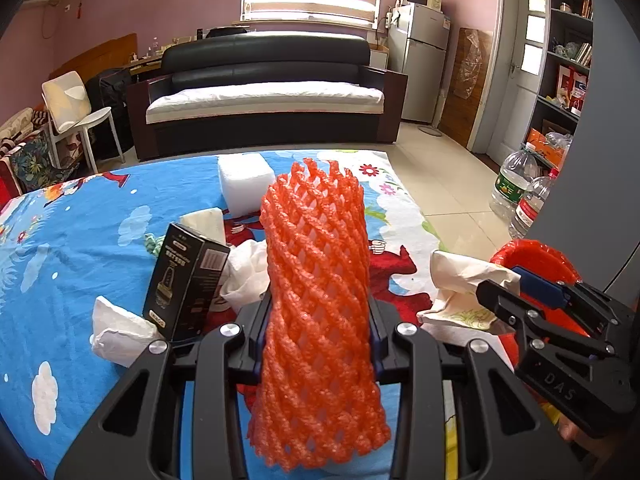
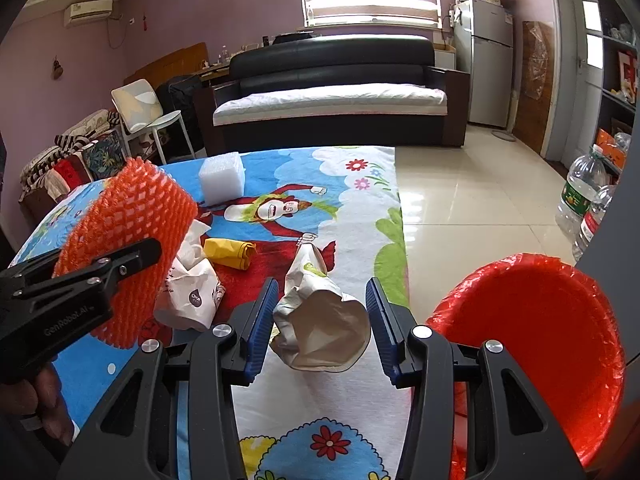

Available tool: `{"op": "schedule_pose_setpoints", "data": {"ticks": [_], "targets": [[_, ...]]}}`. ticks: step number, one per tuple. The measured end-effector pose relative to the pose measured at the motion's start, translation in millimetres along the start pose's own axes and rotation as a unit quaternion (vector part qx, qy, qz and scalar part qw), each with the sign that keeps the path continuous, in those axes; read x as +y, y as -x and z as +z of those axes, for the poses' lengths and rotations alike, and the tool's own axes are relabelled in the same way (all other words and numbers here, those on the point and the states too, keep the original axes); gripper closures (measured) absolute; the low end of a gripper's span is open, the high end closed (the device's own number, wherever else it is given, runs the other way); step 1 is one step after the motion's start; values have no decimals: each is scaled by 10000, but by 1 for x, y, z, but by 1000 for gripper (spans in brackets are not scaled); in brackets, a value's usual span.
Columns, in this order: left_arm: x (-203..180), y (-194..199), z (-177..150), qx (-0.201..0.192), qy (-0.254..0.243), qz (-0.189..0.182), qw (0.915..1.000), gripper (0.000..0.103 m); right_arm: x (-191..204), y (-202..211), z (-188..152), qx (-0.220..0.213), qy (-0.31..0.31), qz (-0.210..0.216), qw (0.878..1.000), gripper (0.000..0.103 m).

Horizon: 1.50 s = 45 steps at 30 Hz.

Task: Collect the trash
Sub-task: 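Carry the orange net with the left tool while the right tool carries the white paper bag to the bin, then open the right tool over the bin while the left tool drops the orange net in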

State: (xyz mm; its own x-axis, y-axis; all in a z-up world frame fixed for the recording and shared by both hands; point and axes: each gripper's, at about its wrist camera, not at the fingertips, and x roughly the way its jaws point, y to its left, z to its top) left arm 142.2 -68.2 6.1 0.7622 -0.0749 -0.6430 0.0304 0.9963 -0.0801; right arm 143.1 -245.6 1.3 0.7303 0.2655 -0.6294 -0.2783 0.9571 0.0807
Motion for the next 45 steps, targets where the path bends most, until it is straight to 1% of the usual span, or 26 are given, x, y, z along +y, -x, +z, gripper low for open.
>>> {"op": "schedule_pose_setpoints", "data": {"ticks": [4,9,14,18,22,27,34,40,45], "targets": [[-5,0,2,-28,-12,-86,10000,67,-3,6,1,-75,12,-83,9999,59],[-19,1,9,-85,-96,-260,9996,67,-20,16,0,-137,-108,-253,9995,59],[-47,-4,11,-117,-297,-533,9981,67,-43,27,-3,-179,-281,-463,9984,59],[-70,-10,12,-69,-451,-803,9957,67,-67,38,-8,-216,-453,-674,9965,59],[-93,-17,12,-22,-567,-1071,9926,67,-91,47,-13,-237,-624,-874,9939,59],[-123,-21,12,14,-717,-1455,9868,67,-121,58,-21,-259,-876,-1134,9893,59],[-157,-23,8,46,-826,-1930,9777,67,-147,67,-28,-304,-1062,-1418,9837,59],[-176,-24,6,71,-867,-2203,9715,67,-167,75,-33,-341,-1279,-1599,9782,59],[-186,-28,5,111,-884,-2374,9673,65,-171,78,-36,-332,-1375,-1682,9755,59]]}}
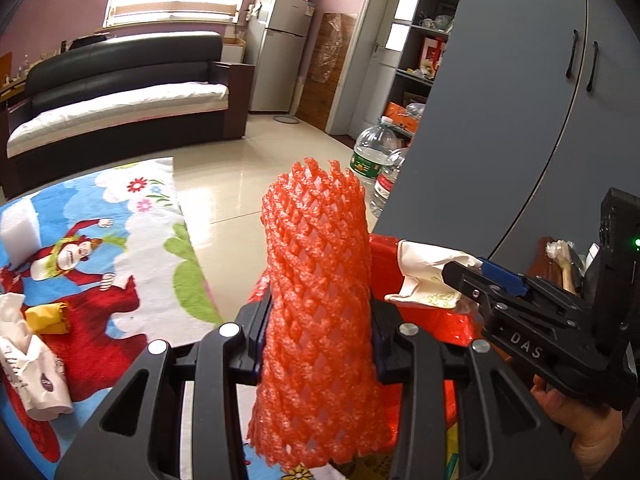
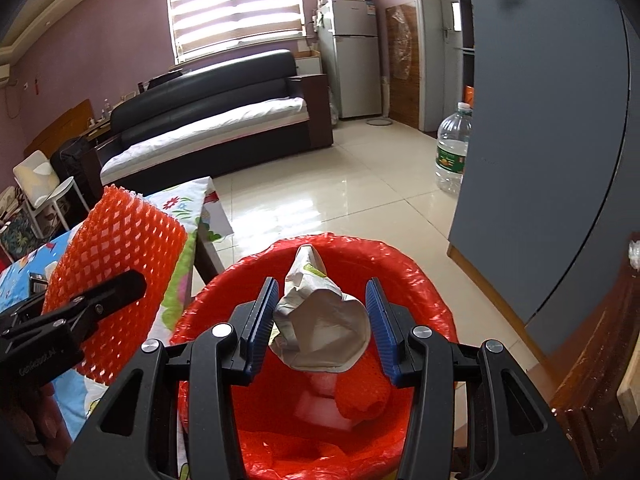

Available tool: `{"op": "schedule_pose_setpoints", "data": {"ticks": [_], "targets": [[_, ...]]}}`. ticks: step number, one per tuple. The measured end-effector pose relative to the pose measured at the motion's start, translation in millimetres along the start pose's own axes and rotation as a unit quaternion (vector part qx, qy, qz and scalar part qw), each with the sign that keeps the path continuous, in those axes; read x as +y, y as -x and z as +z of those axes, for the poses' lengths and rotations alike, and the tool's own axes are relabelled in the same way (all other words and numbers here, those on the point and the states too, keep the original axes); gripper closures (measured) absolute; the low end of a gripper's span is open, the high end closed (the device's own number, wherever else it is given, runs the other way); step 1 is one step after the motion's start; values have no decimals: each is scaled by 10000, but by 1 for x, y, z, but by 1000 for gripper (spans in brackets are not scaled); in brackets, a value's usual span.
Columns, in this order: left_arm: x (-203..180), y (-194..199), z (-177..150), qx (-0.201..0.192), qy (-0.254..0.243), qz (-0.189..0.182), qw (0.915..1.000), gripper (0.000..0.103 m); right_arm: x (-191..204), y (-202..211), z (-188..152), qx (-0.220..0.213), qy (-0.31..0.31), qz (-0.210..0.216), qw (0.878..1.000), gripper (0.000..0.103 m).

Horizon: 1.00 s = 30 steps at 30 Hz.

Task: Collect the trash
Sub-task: 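Open the right tool over the bin while the left tool drops the orange net in, then move both open tools from the bin back to the trash on the bed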

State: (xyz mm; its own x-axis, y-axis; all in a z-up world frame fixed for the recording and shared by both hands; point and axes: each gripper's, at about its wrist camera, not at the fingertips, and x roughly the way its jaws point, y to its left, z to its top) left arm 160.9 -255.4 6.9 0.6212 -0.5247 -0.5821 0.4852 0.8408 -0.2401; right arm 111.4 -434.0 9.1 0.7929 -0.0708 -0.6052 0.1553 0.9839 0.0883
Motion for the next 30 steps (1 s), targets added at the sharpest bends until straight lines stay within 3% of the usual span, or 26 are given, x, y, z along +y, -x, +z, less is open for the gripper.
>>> {"op": "schedule_pose_setpoints", "data": {"ticks": [1,3,5,6,13,30], "targets": [[-2,-1,0,2,-13,-69,10000,65,-1,0,0,-2,-17,-23,10000,59],[-6,-3,-1,25,-57,-200,9998,52,-3,1,0,-4,-50,-73,10000,58],[-9,-4,-3,32,-53,-259,9996,30,-6,1,0,10,-95,-109,9999,57],[-9,-5,-4,44,-40,-273,9996,29,-6,1,-1,3,-114,-147,9998,57],[-5,-4,-3,71,58,-273,9996,28,-9,1,0,-30,-173,-224,9996,46],[9,15,7,-167,187,-126,9996,29,-3,-1,1,-49,-146,-212,9997,42]]}}
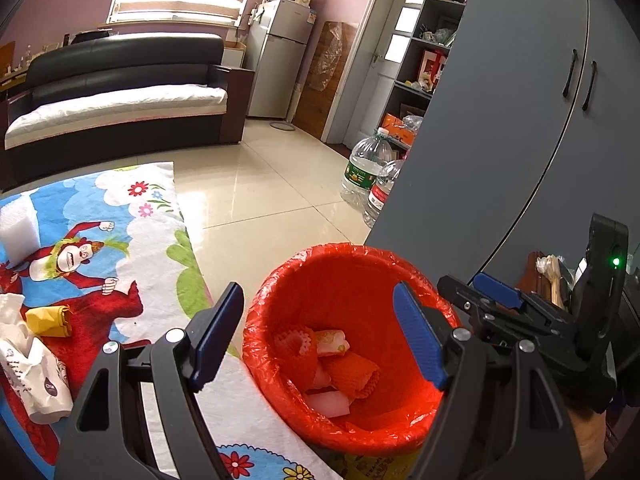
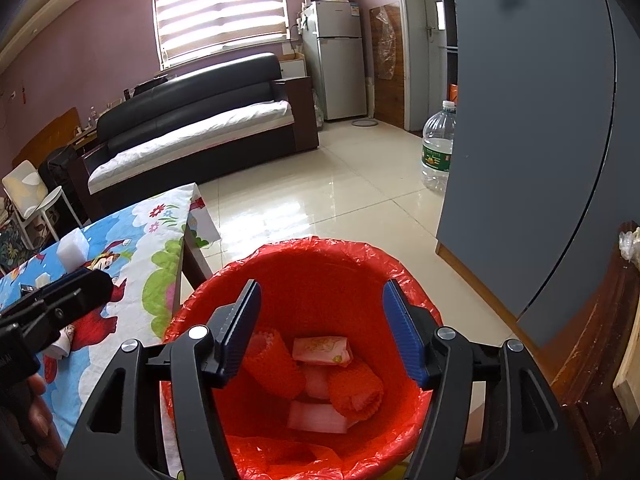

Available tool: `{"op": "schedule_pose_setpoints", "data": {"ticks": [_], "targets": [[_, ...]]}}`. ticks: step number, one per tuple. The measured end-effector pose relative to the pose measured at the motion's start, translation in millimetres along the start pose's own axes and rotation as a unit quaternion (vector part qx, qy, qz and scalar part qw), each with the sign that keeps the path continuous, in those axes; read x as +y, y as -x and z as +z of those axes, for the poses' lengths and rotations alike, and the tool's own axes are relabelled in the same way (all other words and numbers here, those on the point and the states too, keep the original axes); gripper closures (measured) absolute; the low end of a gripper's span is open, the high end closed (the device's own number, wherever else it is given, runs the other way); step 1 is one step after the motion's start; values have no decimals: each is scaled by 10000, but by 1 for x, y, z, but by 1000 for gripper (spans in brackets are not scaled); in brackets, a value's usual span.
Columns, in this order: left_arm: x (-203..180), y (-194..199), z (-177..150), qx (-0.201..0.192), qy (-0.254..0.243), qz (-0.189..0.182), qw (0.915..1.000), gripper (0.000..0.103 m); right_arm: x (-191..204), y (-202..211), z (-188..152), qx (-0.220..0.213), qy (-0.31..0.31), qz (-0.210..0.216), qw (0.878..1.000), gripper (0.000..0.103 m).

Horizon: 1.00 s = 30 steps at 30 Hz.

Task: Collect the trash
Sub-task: 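Move both open tools from the bin back to the trash on the bed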

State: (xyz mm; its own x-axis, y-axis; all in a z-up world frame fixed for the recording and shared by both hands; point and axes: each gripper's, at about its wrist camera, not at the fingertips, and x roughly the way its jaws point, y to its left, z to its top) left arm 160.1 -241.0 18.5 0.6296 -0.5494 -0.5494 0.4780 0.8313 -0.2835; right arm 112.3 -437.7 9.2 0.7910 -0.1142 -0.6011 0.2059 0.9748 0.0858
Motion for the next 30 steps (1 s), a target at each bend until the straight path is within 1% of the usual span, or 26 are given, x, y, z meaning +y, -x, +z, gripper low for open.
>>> {"op": "schedule_pose_setpoints", "data": {"ticks": [7,12,16,23,25,30], "targets": [[9,12,4,-106,10,84,9999,29,7,0,1,-12,66,36,10000,42],[18,22,6,-185,47,177,9997,29,20,-1,2,-27,167,126,9998,42],[28,31,9,-267,50,293,9992,29,30,-2,3,-38,226,206,9995,38],[46,45,8,-342,72,491,9982,29,52,-4,4,-48,397,394,9984,36],[54,50,8,-365,91,567,9977,29,59,-4,3,-50,450,442,9980,32],[73,66,7,-456,140,763,9959,29,77,-5,2,-40,561,561,9968,31]]}}
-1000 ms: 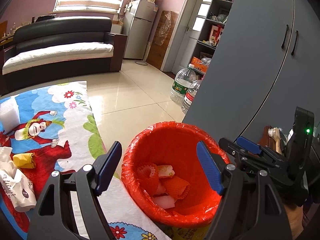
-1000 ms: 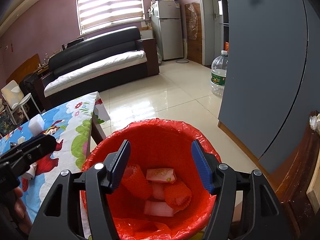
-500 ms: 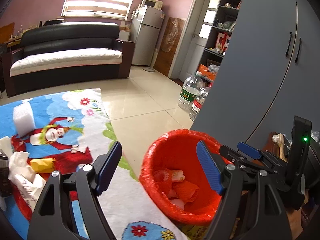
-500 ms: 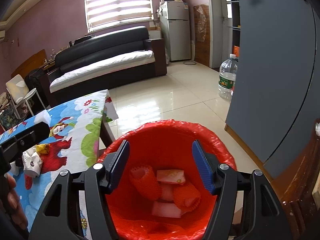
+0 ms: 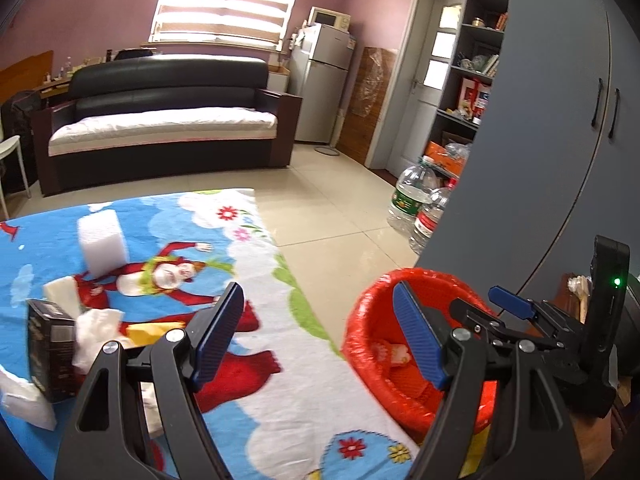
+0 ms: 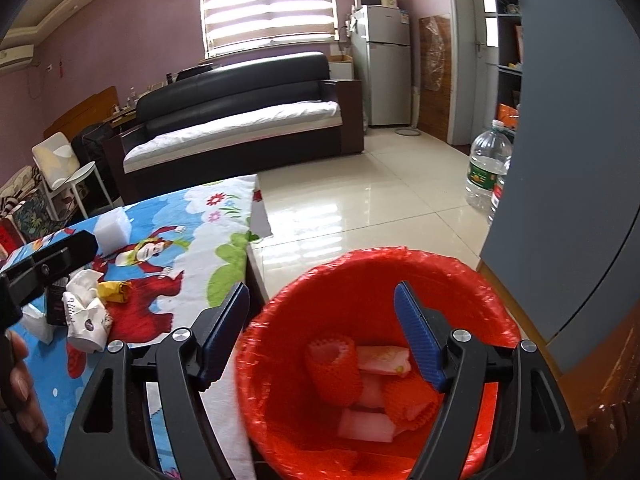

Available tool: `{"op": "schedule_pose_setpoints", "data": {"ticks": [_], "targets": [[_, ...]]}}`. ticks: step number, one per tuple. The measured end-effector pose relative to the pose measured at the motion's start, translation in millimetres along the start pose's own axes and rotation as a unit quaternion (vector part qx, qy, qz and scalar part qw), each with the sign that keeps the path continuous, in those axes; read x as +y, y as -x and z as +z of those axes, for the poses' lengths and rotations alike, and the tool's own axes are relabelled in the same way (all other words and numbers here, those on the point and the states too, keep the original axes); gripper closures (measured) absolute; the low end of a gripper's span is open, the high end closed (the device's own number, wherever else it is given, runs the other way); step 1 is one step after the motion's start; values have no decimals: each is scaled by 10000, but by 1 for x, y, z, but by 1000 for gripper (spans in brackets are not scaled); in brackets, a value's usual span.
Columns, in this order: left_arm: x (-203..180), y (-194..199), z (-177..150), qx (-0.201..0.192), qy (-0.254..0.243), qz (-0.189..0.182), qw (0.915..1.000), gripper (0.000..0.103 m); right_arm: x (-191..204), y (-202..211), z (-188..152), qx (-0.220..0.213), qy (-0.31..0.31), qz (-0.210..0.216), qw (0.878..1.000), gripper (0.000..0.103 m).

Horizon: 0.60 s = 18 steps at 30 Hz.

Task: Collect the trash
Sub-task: 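Move both open tools from the bin back to the trash on the bed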

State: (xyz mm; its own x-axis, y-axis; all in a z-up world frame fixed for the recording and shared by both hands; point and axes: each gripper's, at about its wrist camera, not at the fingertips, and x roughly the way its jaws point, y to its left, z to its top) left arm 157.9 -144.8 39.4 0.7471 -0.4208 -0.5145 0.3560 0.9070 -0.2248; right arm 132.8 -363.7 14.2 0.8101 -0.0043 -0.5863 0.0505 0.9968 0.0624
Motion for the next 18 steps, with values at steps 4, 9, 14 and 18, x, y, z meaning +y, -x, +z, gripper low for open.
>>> {"op": "schedule_pose_setpoints", "data": {"ticks": [4,9,14,18], "targets": [[21,12,2,-74,78,203,9997,29,15,-3,0,33,100,92,9999,31],[49,27,2,-170,212,449,9986,29,32,-7,0,65,237,206,9995,30],[80,42,2,-242,378,743,9962,29,50,-13,-1,113,374,333,9987,26],[105,54,0,-261,526,969,9936,29,70,-17,-1,158,509,472,9975,26]]}}
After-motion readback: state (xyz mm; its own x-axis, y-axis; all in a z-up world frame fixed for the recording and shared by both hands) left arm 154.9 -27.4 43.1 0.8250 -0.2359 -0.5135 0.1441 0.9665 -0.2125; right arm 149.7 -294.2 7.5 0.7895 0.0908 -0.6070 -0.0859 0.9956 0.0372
